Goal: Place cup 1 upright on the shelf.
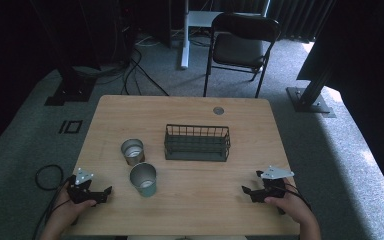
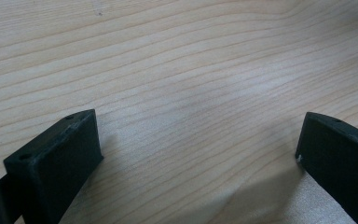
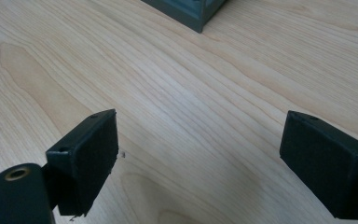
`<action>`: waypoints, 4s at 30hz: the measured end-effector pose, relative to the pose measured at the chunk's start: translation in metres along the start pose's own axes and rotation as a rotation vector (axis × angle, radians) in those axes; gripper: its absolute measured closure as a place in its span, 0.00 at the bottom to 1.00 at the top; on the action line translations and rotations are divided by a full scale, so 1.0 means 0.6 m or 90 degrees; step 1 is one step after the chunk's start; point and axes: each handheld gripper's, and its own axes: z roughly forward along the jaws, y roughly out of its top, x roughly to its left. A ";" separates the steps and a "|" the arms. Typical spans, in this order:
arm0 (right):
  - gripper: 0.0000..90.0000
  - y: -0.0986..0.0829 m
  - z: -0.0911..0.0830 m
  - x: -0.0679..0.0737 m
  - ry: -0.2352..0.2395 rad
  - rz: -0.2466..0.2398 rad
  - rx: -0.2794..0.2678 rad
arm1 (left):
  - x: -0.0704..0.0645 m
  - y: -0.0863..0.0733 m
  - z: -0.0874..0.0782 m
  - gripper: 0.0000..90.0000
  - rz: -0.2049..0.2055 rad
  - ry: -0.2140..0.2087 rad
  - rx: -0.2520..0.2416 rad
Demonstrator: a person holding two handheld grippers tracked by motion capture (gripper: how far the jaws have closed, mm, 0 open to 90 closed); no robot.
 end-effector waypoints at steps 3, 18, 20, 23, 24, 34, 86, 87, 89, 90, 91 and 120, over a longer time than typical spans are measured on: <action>0.13 0.004 0.004 0.004 0.004 0.000 -0.003 | 0.000 0.000 0.000 0.01 0.000 0.000 0.000; 0.13 0.024 0.027 0.028 0.036 -0.029 0.000 | 0.000 0.000 0.000 0.01 0.000 0.000 0.000; 0.13 0.028 0.031 0.033 0.041 -0.034 0.000 | 0.000 0.000 0.000 0.01 0.000 0.000 0.000; 0.13 0.031 0.034 0.035 0.046 -0.037 0.004 | 0.000 0.000 0.000 0.01 0.000 0.000 0.000; 0.13 0.033 0.037 0.038 0.048 -0.044 0.005 | 0.000 0.000 0.000 0.01 0.000 0.000 0.000; 0.13 0.050 0.047 0.053 0.067 -0.056 0.002 | 0.000 0.000 0.000 0.01 -0.001 0.000 -0.001; 0.13 0.129 0.125 0.161 0.177 -0.136 -0.018 | 0.000 0.000 0.000 0.01 -0.001 0.000 -0.001; 0.13 0.130 0.127 0.163 0.179 -0.138 -0.017 | 0.000 0.000 0.000 0.01 -0.001 0.000 -0.001; 0.13 0.136 0.133 0.171 0.183 -0.145 -0.016 | 0.000 0.000 0.000 0.01 -0.001 0.000 -0.001; 0.13 0.139 0.138 0.176 0.188 -0.149 -0.018 | 0.000 0.000 0.000 0.01 -0.001 0.000 -0.001; 0.13 0.139 0.138 0.176 0.188 -0.149 -0.018 | 0.000 0.000 0.000 0.01 -0.001 0.000 -0.001; 0.13 0.195 0.184 0.254 0.258 -0.187 -0.052 | 0.000 0.000 0.000 0.01 -0.001 0.000 -0.001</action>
